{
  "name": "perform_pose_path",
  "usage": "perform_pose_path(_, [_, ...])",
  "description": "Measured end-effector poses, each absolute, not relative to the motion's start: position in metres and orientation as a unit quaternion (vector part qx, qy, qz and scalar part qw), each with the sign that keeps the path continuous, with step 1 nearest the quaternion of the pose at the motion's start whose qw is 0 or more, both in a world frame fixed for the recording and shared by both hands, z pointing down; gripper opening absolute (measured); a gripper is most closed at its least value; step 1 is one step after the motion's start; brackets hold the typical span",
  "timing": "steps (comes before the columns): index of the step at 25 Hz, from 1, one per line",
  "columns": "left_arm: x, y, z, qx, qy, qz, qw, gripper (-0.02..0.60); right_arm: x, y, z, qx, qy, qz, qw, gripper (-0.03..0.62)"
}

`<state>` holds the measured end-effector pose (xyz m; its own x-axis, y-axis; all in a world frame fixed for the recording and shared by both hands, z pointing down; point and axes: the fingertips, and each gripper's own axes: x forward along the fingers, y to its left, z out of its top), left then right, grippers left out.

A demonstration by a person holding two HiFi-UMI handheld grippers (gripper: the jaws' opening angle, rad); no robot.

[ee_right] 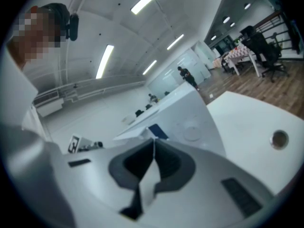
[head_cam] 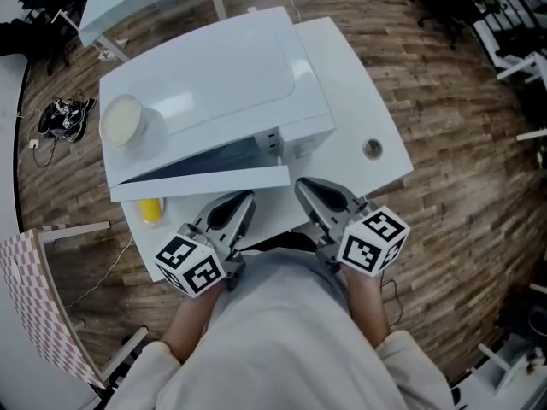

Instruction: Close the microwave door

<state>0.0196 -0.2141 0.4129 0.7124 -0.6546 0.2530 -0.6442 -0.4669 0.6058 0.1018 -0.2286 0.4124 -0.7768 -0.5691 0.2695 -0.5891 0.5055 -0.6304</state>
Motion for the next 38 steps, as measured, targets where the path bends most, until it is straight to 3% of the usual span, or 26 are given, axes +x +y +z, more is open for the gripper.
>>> perform_pose_path(19, [0.015,-0.232,0.415,0.852,-0.383,-0.02,0.356,0.014,0.079,-0.233,0.404,0.347,-0.886,0.3,0.061,0.023])
perform_pose_path(38, [0.011,-0.239,0.413,0.847,-0.386,-0.036,0.363,0.014,0.077,-0.258,0.399,0.383,-0.876,0.29,0.04,0.023])
